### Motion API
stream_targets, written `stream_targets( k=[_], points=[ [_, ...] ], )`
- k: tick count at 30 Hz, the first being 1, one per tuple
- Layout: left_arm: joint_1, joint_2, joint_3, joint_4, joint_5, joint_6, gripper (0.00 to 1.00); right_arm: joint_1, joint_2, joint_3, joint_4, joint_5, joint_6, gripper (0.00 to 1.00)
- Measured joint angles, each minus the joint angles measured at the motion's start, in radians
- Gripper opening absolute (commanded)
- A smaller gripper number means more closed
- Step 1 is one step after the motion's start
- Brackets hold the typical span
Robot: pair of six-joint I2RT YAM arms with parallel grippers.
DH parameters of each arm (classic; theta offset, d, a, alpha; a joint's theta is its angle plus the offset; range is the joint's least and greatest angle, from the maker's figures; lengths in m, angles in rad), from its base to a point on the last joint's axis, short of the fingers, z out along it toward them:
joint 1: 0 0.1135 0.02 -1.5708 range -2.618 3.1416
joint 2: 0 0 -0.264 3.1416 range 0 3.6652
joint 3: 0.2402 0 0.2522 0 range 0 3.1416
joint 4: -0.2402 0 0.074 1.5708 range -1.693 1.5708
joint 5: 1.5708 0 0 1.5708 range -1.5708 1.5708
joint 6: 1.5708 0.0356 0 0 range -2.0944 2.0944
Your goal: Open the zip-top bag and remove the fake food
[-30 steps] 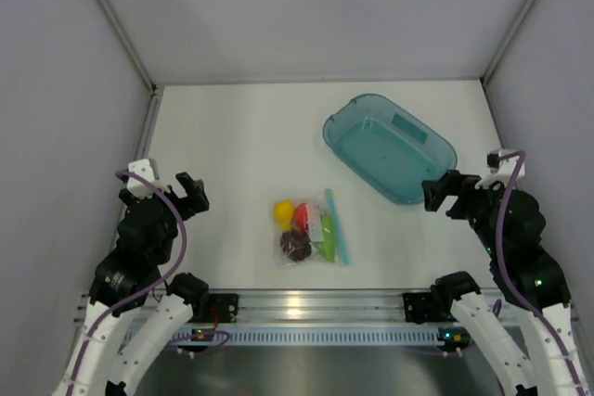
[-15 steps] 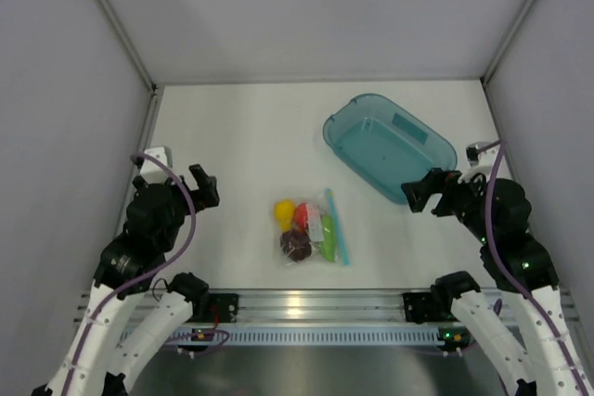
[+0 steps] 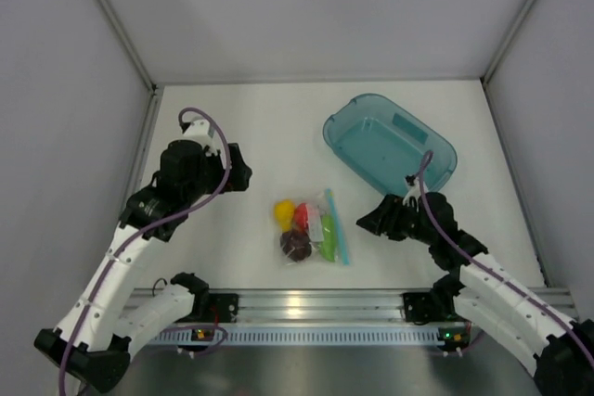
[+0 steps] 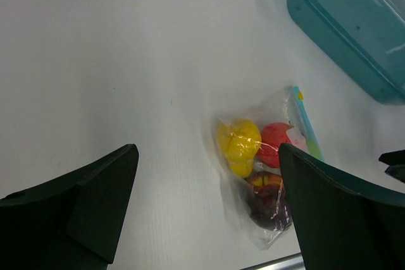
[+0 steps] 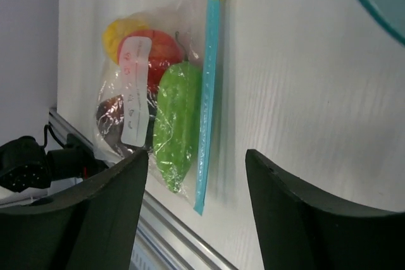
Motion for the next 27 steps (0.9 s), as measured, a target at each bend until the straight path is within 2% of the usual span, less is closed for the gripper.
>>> stream_targets(
  k=[5, 12, 17, 21, 27],
  points=[
    [0.0, -0.01, -0.008, 0.002, 0.003, 0.013, 0.99, 0.156, 0.113, -0.125, 0.214, 0.089, 0.125, 0.57],
    [0.0, -0.066, -0.081, 0.003, -0.012, 0.042, 0.99, 0.282, 0.277, -0.199, 0.488, 0.166, 0.207, 0.44],
    [0.0, -0.063, -0.118, 0.0, -0.028, 0.046, 0.99, 0.317, 0.378, -0.209, 0.612, 0.182, 0.228, 0.42],
    [0.0, -0.069, -0.119, 0.002, -0.031, 0.047, 0.99, 0.327, 0.437, -0.214, 0.7, 0.186, 0.231, 0.37],
    [0.0, -0.084, -0.121, 0.003, -0.032, 0.047, 0.99, 0.339, 0.528, -0.232, 0.787, 0.19, 0.235, 0.36]
  ],
)
